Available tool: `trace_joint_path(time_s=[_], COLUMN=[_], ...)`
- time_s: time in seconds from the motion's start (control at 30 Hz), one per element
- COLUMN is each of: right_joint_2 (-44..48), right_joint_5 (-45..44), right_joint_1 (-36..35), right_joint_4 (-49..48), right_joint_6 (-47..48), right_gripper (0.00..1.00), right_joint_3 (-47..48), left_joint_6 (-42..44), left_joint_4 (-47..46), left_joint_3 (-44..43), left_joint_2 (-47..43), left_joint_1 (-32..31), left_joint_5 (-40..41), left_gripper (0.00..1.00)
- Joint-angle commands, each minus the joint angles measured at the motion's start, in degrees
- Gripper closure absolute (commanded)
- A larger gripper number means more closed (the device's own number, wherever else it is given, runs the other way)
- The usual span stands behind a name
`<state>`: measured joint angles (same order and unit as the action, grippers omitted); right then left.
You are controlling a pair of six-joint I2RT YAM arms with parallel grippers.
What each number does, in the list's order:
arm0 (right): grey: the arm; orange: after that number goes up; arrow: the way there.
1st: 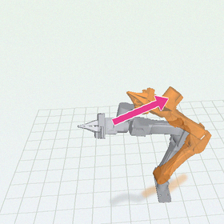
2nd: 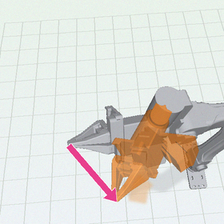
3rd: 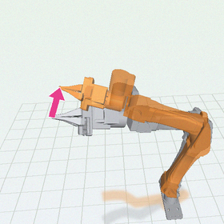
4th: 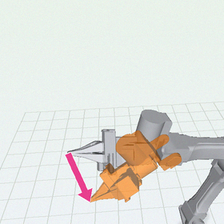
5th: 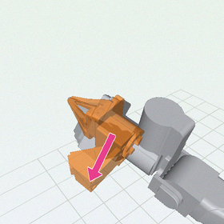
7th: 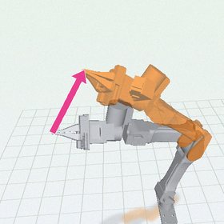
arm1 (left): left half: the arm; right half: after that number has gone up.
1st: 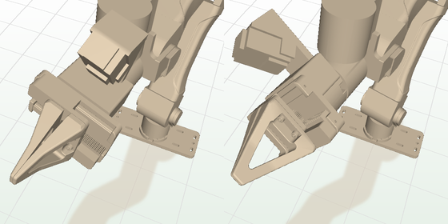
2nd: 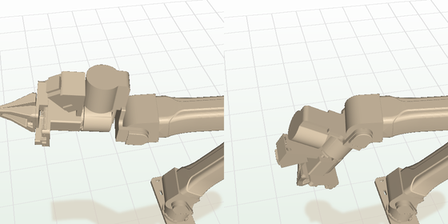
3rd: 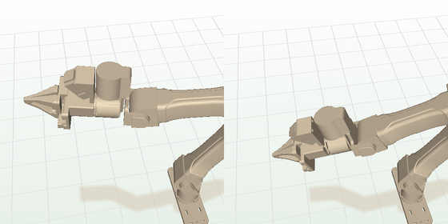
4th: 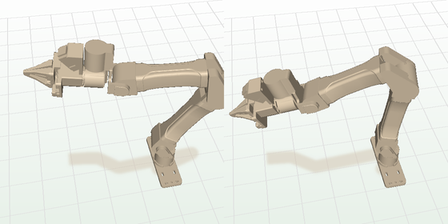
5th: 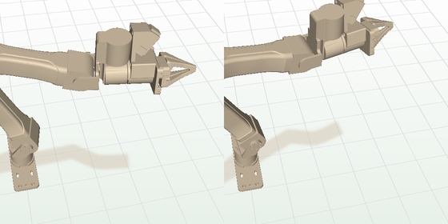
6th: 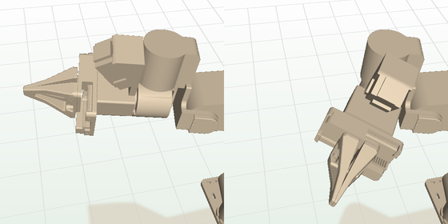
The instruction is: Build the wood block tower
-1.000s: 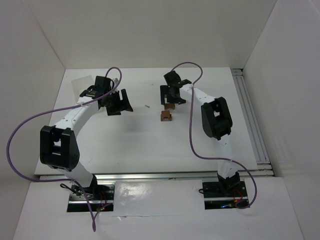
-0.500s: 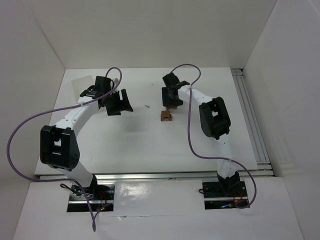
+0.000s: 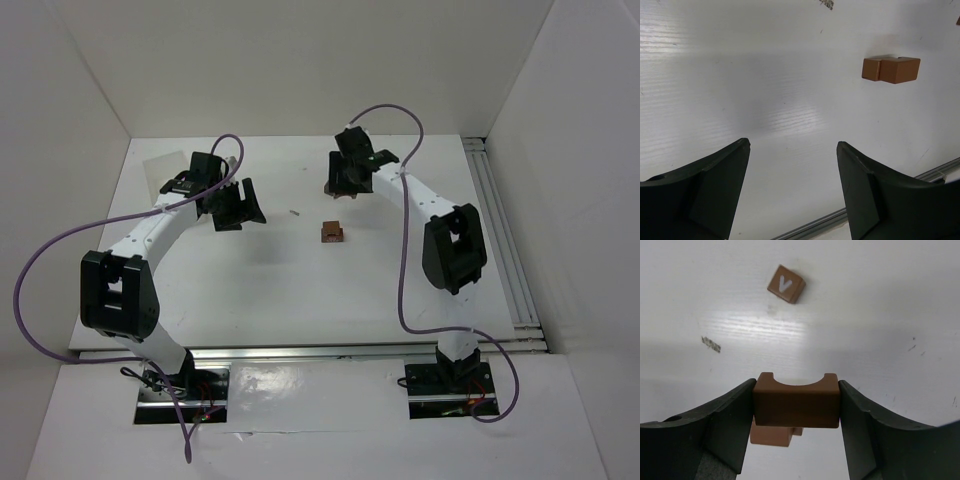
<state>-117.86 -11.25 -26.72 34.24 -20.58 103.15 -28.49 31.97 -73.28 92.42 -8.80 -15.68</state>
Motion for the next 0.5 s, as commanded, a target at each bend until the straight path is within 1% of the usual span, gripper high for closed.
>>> trace_joint_path(time_s=[0.0,0.03,0.13,0.2,0.33,0.47], right_joint_2=[2.8,3.3,5.4,6.3,6.9,4.3], right_joint_5=[3.0,5.9,8.0,8.0,4.4,3.0], right_joint_1=[2.1,2.8,5.4,6.6,7.1,7.1], right_joint_4=[-1.0,-1.9,-3.6,-3.6,-3.0,-1.6], right_joint_6=[-1.2,-1.2,-1.7,-1.7,-1.7,-1.2], right_gripper=[0.53,0.53,0.53,0.53,0.51,0.51], right_joint_3=[-5.7,-6.9,-11.5,-13.6,-15.0,-14.5], left_joint_6=[1.1,1.1,1.1,1.1,0.5,0.5], left_joint_4=[-0.3,-0.3,-0.3,-0.8,-1.4,-1.4], left_joint_3=[-0.6,-0.6,-0.6,-0.6,-0.6,0.0], left_joint_2=[-1.5,-2.1,-2.1,-2.1,-1.5,-1.5], left_joint_1=[0.3,0.3,0.3,0.3,0.3,0.3], left_joint_5=[-0.6,-0.6,-0.6,-0.6,-1.1,-1.6], left_gripper=[0.18,0.18,0.18,0.18,0.18,0.18])
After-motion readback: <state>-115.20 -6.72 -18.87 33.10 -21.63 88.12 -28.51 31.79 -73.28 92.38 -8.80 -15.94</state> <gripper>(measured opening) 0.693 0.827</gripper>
